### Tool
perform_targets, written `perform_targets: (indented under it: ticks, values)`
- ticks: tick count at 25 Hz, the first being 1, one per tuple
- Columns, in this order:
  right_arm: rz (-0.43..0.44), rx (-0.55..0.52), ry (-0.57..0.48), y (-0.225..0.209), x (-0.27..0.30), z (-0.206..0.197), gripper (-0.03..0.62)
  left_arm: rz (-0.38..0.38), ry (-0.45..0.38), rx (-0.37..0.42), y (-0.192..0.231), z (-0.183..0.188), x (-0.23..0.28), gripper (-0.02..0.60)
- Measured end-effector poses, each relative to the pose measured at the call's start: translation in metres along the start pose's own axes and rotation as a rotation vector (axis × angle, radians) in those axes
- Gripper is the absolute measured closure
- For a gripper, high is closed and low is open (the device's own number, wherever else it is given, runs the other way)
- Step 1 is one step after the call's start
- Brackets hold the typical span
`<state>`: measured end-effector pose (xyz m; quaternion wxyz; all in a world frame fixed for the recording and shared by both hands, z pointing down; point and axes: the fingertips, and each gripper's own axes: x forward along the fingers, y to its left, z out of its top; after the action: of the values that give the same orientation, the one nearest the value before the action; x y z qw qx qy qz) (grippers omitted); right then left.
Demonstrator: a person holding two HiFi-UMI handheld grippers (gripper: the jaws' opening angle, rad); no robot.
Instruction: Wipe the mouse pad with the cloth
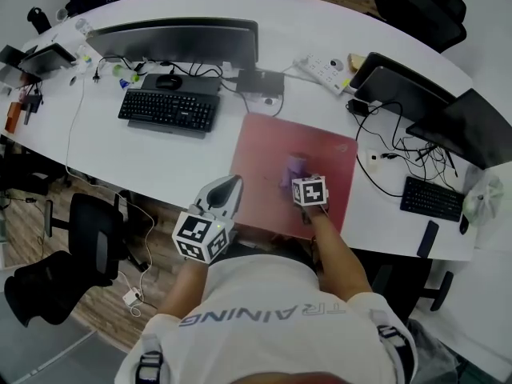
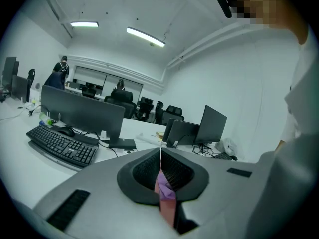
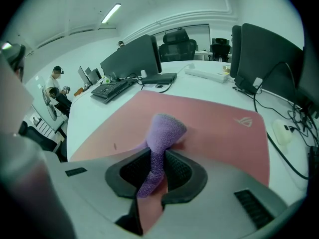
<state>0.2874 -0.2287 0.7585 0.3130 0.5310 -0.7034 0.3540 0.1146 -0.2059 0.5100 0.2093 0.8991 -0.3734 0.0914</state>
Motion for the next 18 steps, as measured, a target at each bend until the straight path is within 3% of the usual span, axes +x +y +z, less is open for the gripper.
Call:
perform_targets:
  ticks: [18]
  values:
    - [-0.093,0.059,-0.012,-0.097,-0.058,-0.048,0.502,-0.094,-0.003,0.017,-0.079,-0.014,0.047,0.549]
